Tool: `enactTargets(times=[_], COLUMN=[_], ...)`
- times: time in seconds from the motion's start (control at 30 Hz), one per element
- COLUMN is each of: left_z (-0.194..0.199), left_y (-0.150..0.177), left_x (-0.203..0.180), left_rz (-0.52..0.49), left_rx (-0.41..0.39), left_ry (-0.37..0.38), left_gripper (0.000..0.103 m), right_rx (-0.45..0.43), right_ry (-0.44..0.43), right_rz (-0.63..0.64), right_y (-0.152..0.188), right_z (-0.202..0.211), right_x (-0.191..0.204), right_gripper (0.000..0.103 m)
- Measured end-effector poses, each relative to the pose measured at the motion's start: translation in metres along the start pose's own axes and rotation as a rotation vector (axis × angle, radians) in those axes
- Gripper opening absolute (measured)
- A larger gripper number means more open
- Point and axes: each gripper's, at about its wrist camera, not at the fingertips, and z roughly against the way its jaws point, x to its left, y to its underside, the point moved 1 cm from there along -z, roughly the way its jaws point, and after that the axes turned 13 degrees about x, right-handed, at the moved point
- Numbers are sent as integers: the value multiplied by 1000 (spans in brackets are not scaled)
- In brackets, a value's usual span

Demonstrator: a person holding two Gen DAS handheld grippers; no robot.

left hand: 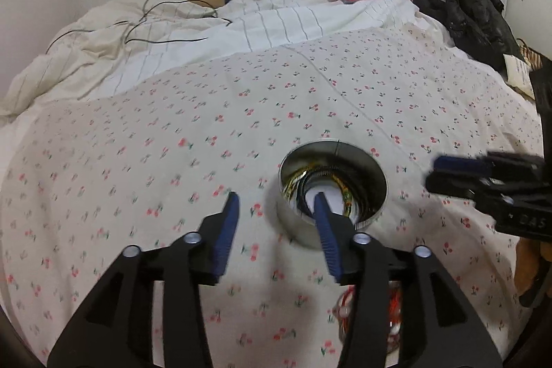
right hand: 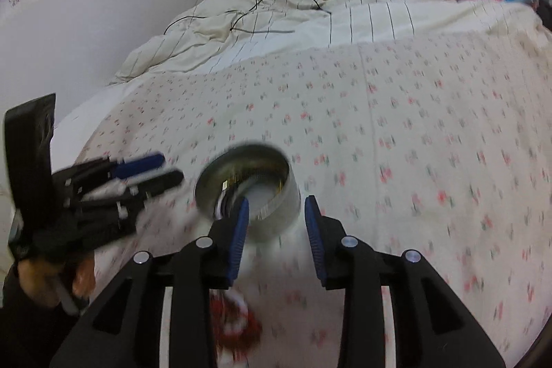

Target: Organize jewelry

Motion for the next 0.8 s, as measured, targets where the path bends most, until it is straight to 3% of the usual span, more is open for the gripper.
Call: enactTargets(times=[0.1, 0.23, 0.43, 0.73, 0.77, 0.8], left_z=[0, -13, -22, -32, -32, -31], left_y=[24, 54, 60, 65, 64, 64], left_x=[12, 23, 7, 11, 11, 10], left_rz=[61, 157, 113, 156, 155, 155], left_rx=[28, 122, 151, 179, 181, 182], left_ry=[30, 152, 241, 232, 234, 236], left_gripper=[49, 49, 49, 54, 55, 55], right_rx=[63, 143, 187, 260, 265, 267], right_ry=[-56, -104, -102, -165, -170, -176], right_rz=[-29, -32, 46, 60, 59, 56], right_y=[25, 32, 38, 47, 48, 48], right_z=[-4, -19, -26, -40, -42, -43], right_x=[-12, -12, 3, 6, 6, 7], right_gripper=[36, 36, 36, 36, 33, 21])
